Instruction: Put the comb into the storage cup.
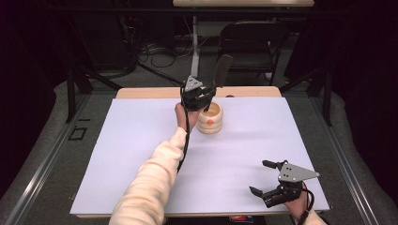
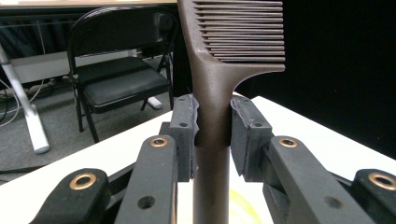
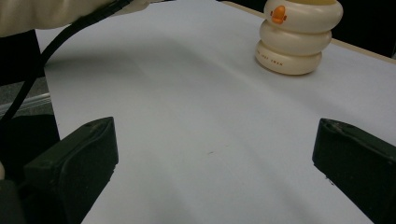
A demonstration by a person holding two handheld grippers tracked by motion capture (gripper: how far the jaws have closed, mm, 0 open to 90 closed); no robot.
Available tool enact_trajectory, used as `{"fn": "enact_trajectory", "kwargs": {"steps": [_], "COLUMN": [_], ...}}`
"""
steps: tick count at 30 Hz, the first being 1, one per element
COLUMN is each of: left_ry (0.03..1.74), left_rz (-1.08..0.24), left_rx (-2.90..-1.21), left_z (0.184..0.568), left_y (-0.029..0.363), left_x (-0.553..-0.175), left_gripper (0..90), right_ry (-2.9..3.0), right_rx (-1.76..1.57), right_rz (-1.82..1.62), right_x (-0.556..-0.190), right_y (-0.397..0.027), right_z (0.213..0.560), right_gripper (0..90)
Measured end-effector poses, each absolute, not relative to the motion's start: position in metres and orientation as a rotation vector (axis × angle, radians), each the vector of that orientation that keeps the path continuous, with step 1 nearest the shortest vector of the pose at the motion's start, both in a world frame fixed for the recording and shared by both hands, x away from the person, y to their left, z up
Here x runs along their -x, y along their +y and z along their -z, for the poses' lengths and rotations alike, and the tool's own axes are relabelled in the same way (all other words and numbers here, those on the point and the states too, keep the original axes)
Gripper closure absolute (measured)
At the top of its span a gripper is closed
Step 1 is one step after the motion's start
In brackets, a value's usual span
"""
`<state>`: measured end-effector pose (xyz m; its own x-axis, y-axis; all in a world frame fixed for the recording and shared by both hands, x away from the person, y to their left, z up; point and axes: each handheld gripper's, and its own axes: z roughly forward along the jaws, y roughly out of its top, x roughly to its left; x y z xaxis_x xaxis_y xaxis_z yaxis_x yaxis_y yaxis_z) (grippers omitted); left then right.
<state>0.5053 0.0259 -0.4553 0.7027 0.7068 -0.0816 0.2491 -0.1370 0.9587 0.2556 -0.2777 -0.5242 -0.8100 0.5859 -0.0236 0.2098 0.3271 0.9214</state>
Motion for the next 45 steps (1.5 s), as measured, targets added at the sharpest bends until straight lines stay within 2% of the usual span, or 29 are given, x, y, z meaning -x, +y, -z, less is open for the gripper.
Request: {"fn": "enact_trajectory", "kwargs": {"steps": [45], "left_ry": [0.792], "left_rz": [-0.450], "left_rx": [-1.783], "left_z": [0.482], "left_y": [0.023], "left_x": [-0.515], "left_gripper": [72.4], "right_ry": [2.239], "right_rx": [-0.705], "right_rz": [-1.480], "right_x": [-0.256], "right_y": [-0.279], "right_z": [0.524], "right_gripper": [0.0]}}
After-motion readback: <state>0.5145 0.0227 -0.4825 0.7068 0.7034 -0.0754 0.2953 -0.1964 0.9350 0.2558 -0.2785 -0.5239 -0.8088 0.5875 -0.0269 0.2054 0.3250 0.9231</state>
